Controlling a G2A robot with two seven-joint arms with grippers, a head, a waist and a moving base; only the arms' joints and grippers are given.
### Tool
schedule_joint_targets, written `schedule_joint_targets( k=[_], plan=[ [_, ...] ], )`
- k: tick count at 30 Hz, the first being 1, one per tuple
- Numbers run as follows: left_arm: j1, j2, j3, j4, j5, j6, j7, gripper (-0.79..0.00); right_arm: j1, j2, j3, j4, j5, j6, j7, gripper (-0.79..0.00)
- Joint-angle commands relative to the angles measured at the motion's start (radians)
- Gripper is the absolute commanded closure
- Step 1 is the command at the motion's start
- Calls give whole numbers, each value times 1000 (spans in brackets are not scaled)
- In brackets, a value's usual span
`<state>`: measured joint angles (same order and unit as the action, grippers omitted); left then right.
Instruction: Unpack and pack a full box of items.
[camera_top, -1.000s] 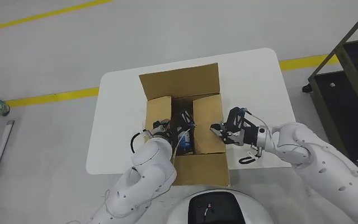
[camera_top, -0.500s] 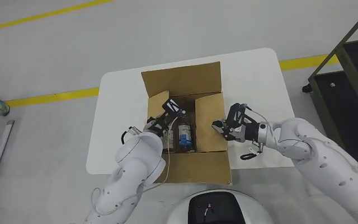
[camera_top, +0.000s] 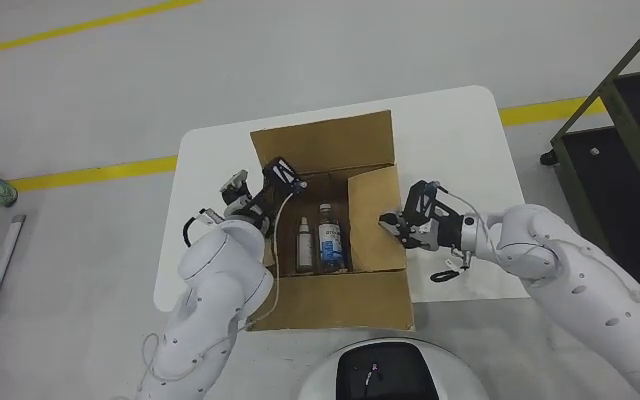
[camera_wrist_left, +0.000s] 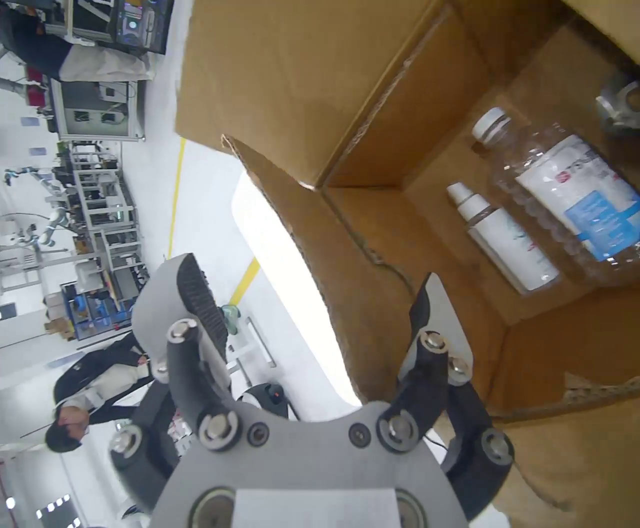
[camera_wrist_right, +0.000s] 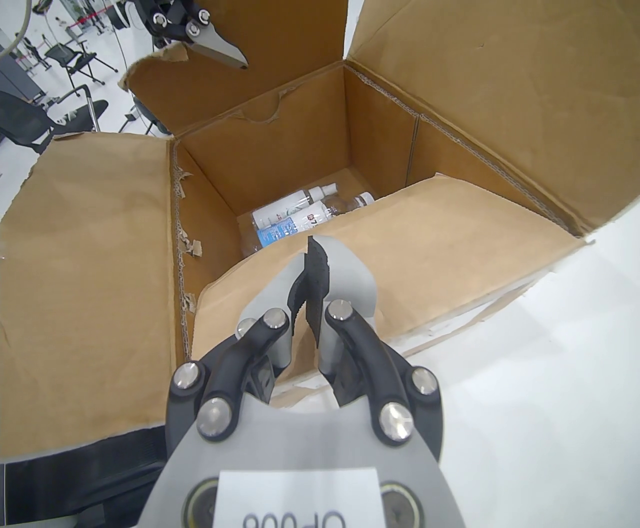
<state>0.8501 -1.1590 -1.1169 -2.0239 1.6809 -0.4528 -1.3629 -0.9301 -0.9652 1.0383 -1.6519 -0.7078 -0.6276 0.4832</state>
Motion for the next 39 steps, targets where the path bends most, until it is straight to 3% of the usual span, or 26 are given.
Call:
schedule_joint_targets(
  k=[1, 12, 25, 31, 39],
  plan=[
    [1, 5, -26, 9, 19, -16, 11, -785, 2, -1, 0, 3, 0, -1, 1, 0],
    [57, 41, -129, 102, 169, -76, 72, -785, 20, -12, -15, 19, 0, -5, 8, 0],
    [127, 46, -135, 142, 194, -81, 77, -785, 23, -19, -17, 31, -1, -4, 14, 0],
    [102, 39, -149, 91, 163, -71, 82, -785, 11, -16, 33, -1, 23, 19, -27, 0],
    [32, 23, -146, -23, 21, -44, 147, -785, -100, 14, 243, -97, 41, 99, -92, 0]
  ],
)
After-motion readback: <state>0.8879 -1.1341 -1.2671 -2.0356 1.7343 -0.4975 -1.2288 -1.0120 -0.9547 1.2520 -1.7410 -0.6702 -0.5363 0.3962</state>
